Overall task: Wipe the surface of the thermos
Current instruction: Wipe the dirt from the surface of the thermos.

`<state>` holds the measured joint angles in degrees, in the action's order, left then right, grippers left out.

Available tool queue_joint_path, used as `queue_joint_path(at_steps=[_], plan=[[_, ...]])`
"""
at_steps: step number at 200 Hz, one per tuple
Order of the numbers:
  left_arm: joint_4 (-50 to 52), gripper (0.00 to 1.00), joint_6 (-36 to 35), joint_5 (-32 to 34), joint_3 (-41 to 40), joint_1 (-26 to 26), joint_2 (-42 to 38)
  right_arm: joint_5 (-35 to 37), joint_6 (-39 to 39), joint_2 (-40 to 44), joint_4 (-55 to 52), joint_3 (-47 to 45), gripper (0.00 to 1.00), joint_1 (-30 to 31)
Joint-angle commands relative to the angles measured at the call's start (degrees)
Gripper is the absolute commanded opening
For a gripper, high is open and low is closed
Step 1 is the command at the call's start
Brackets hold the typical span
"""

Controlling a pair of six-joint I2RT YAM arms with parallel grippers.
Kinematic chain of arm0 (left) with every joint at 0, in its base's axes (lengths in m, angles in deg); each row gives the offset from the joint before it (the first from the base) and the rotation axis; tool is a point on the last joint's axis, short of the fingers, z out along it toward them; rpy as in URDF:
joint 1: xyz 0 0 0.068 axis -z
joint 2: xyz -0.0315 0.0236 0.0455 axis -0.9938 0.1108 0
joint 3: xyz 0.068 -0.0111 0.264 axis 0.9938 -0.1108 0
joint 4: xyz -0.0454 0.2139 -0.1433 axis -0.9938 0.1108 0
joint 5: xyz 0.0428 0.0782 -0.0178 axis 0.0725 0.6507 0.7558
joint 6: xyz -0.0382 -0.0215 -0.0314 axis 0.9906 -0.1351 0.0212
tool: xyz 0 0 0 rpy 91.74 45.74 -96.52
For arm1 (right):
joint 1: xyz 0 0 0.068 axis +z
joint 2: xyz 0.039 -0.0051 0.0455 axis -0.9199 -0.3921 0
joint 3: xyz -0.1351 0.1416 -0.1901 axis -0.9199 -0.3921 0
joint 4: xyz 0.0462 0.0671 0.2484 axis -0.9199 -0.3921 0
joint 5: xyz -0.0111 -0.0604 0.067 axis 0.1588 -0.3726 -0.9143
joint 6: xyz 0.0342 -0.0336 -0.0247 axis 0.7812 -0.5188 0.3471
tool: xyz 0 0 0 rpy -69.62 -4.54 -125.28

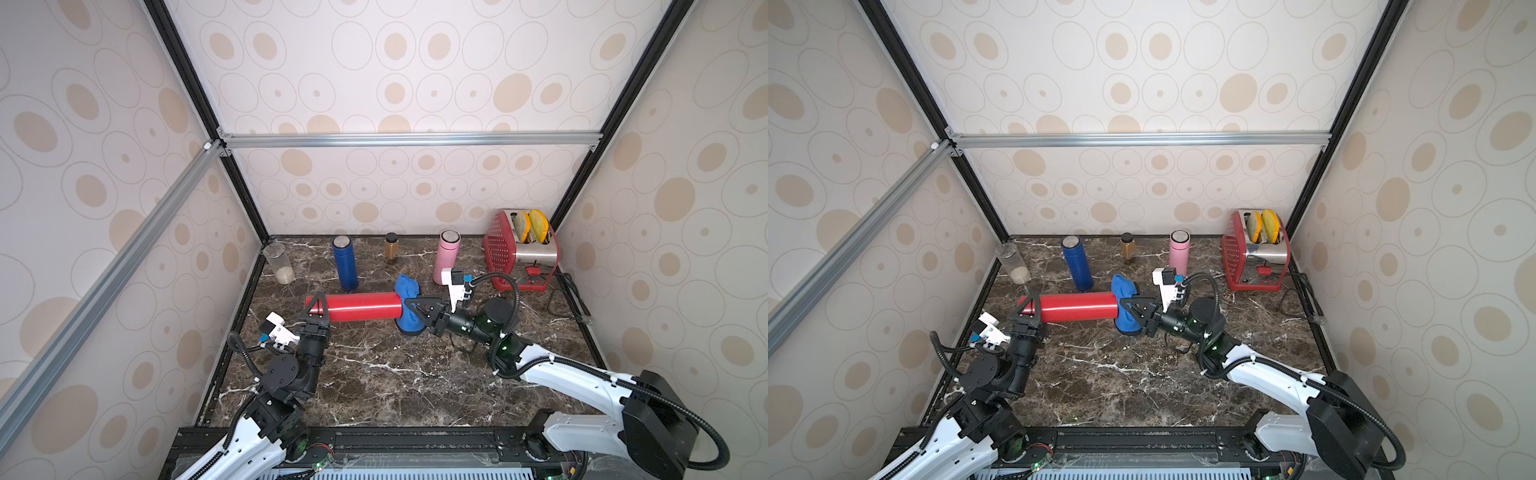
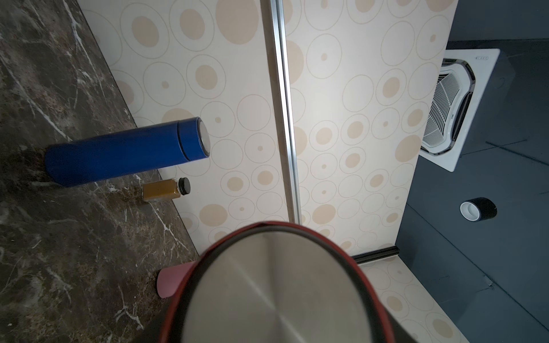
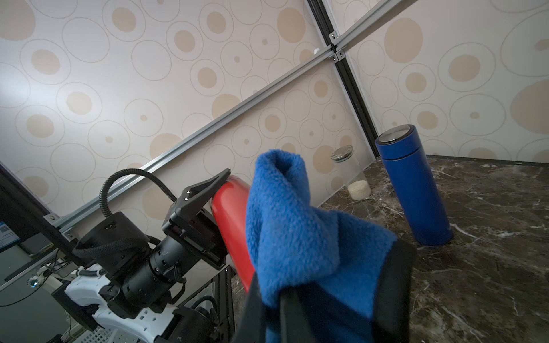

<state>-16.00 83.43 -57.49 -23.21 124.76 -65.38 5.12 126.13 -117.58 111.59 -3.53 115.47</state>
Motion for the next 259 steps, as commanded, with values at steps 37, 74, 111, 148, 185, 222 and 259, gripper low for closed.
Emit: queue_joint_path(at_steps=[37,74,111,148,185,222,259], plan=[[-10.5,0.00,2.3,-2.2,2.3,0.5,-5.2,-2.3,3.1,-6.3,4.2,-1.2,0.00,0.9],[-7.6,0.00,1.7,-2.0,2.6,0.6,-6.0,-2.8,3.9,-7.1,5.8,-0.8,0.00,0.9],[-4.1,0.00,-0.4,-1.2,2.6,0.5,-7.0,-2.3,2.4,-2.3,0.9,-0.5,0.00,0.9],[-1.0,0.00,-3.7,-1.1,3.7,0.5,-7.6,-1.0,-0.6,5.0,-8.0,0.0,0.00,1.0],[-5.3,0.00,-2.4,-2.8,3.4,0.6,-3.1,-2.4,-0.2,4.5,-7.9,0.9,0.00,1.0],[-10.1,0.00,-2.2,-5.0,4.2,0.5,3.3,-5.5,5.1,-1.3,3.4,0.6,0.00,0.9],[-6.7,0.00,-9.5,-5.5,7.5,0.6,7.0,-8.6,9.6,-1.6,10.6,1.1,0.00,0.8]])
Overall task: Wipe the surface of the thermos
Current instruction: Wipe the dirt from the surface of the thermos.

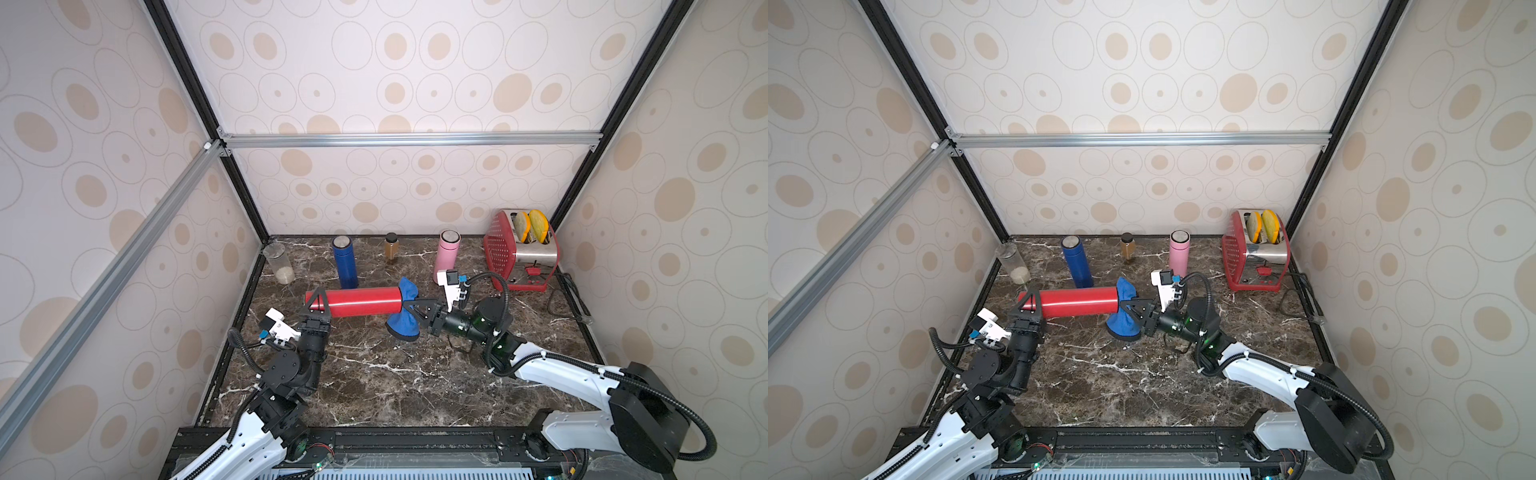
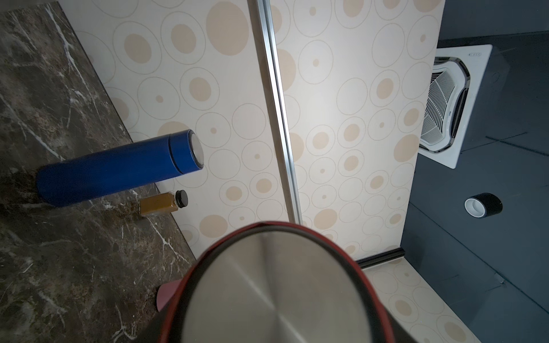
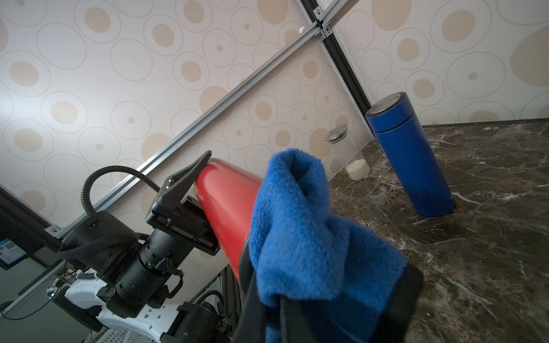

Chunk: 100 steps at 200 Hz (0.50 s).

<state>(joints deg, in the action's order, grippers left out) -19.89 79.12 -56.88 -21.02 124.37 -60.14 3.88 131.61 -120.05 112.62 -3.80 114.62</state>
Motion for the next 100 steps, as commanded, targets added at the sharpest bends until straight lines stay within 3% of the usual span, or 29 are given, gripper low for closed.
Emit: queue_joint_path(at_steps=[1,42,100], plan=[[-2.7,0.00,-5.4,-6.1,5.4,0.9,1.8,-7.5,4.2,0.9,9.6,1.3,0.00,1.6],[3.5,0.00,-16.3,-7.2,11.5,1.0,5.3,-8.1,1.9,8.8,1.9,2.3,0.00,1.5],[8.8,0.00,-33.7,-11.3,22.9,1.0,13.7,-4.8,-5.3,22.9,-17.2,2.7,0.00,1.0]])
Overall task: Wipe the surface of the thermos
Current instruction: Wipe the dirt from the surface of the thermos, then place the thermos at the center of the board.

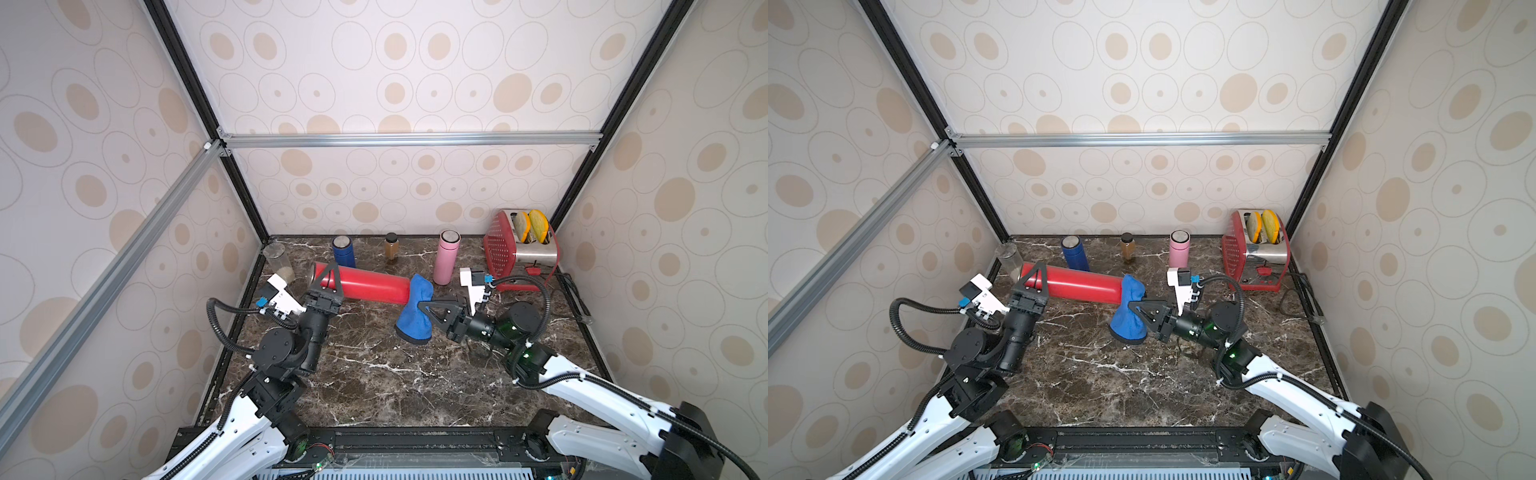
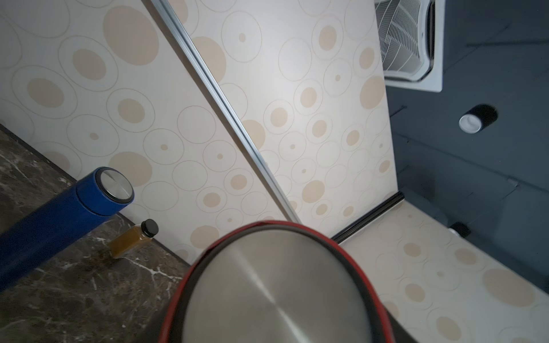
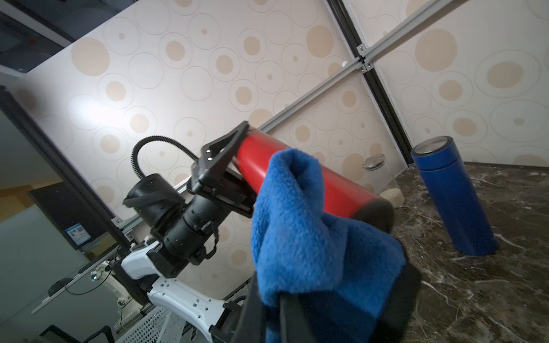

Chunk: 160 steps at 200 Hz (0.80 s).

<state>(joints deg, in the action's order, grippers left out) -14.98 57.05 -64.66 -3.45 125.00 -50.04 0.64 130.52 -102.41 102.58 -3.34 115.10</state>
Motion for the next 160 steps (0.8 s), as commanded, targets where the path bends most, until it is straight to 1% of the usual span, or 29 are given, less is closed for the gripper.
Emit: queue_joint_path(at_steps=[1,43,54,66,88,106,136,160], plan=[[3.9,0.00,-11.9,-3.6,5.6,0.4,3.8,-1.4,-4.3,5.5,-7.5,2.2,0.00,0.5],[2.8,0.00,-25.7,-9.1,15.5,0.3,13.3,2.9,-9.5,14.7,-22.8,1.4,0.00,0.3],[2.4,0.00,-31.0,-11.4,18.5,0.3,16.8,4.2,-10.8,16.8,-27.2,1.2,0.00,0.3],[3.0,0.00,-36.1,-12.1,21.7,0.3,20.8,5.6,-12.1,18.6,-31.5,0.7,0.00,0.3],[-2.9,0.00,-45.8,-12.3,23.1,0.3,27.7,7.4,-12.8,21.1,-34.9,-1.2,0.00,0.4],[-8.7,0.00,-52.5,-10.9,23.0,0.3,33.2,8.2,-12.7,22.2,-35.4,-3.2,0.00,0.4],[-11.9,0.00,-57.7,-10.1,26.8,0.2,43.0,9.1,-12.8,21.7,-35.7,-4.8,0.00,0.4],[-15.4,0.00,-56.6,-10.3,28.9,-1.4,50.3,9.4,-13.3,21.3,-35.4,-5.8,0.00,0.3]])
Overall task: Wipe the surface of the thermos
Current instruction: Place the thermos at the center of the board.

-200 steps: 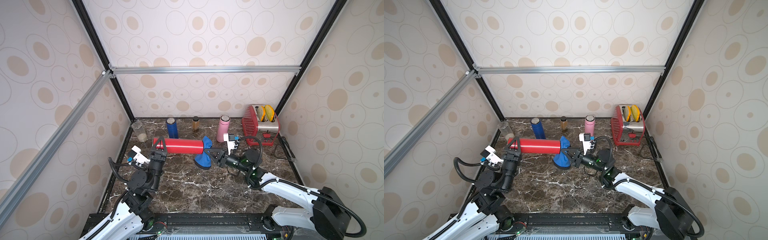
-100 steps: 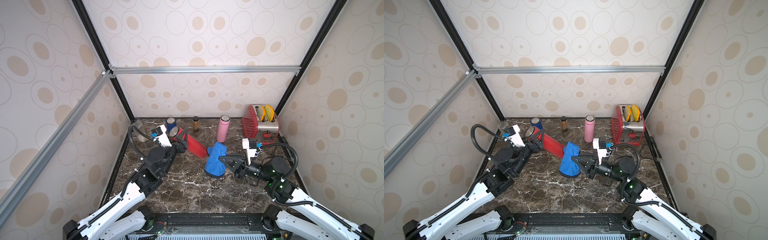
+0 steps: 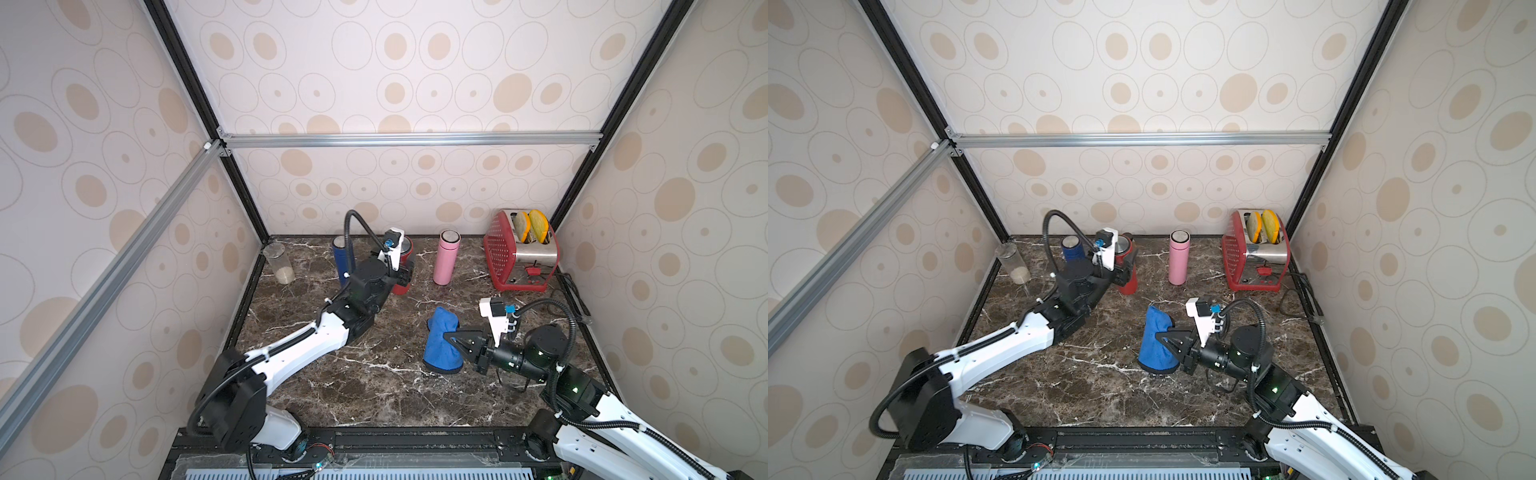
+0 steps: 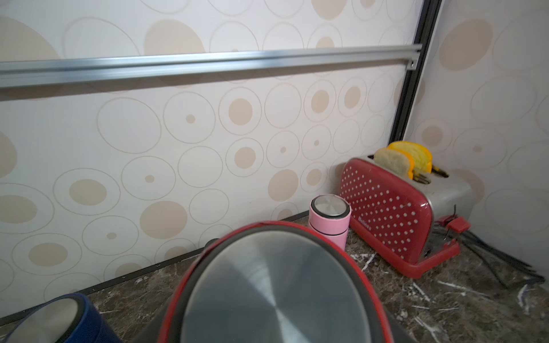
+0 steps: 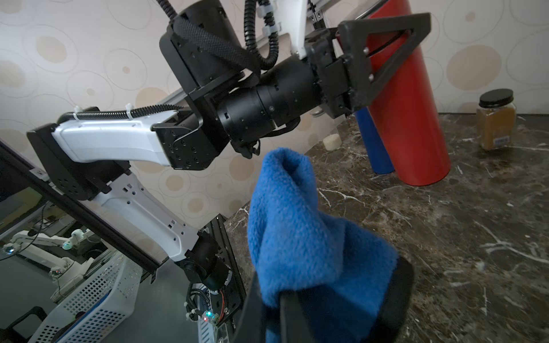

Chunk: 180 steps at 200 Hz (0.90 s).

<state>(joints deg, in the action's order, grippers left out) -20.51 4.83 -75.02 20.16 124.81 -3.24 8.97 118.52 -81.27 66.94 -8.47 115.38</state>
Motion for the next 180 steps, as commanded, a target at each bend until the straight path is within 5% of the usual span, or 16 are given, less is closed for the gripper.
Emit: queue_joint_path(at_steps=[1,70,180], plan=[[-10.0,0.00,-4.3,0.0,5.4,-1.3,3.7,1.1,-1.4,0.1,0.2,-0.7,0.00,0.1],[-17.8,0.00,1.4,-2.9,9.4,-7.3,16.9,2.4,-2.6,-0.2,-0.9,-2.2,0.00,0.0],[-14.2,0.00,7.6,-6.4,16.7,-10.7,28.3,2.2,-3.4,-7.3,1.6,-1.5,0.00,-1.5]])
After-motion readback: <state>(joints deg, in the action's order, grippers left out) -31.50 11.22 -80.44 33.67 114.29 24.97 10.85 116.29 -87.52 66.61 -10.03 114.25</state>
